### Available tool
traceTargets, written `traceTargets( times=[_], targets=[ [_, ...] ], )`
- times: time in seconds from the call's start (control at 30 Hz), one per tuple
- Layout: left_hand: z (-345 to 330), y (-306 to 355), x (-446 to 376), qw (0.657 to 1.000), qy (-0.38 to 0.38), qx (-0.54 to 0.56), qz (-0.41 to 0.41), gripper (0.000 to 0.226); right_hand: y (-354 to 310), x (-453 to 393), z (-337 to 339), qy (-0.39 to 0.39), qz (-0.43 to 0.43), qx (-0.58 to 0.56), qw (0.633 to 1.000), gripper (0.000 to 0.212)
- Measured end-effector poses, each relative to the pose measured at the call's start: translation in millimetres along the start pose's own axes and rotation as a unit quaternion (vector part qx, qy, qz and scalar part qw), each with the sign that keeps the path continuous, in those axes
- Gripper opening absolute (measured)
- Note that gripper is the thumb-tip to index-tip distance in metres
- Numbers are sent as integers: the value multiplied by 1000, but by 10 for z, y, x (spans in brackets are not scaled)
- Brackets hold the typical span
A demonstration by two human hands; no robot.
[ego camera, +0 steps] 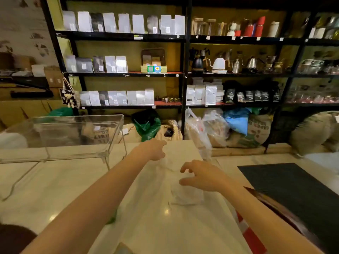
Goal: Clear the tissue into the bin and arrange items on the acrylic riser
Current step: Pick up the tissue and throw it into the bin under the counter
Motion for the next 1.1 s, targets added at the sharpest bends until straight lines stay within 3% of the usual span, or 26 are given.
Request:
traceTargets(
  times=[0.17,0.6,0.97,1.1],
  targets=[
    [-283,124,-62,1000,15,-10,-23,47,113,15,-168,0,2,48,999,39],
    [-319,122,352,994,33,79,61,21,78,203,-239,105,82,40,990,26],
    [532,309,1615,976,169,137,32,21,-217,1021,8,223,145,-92,960,16],
    [562,280,2294,975,176,137,5,17,-383,1482,-119,239,134,-110,955,11]
  ],
)
Point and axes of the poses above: each hand's wrist, its own x-axis away from the middle knuckle, its own z-axis out of the back of the hand, y = z × x, the point moved 5 cm from there along -x, towards the middle knuckle, and after that the axes turned 11 degrees about -x, right-handed, at the moved point
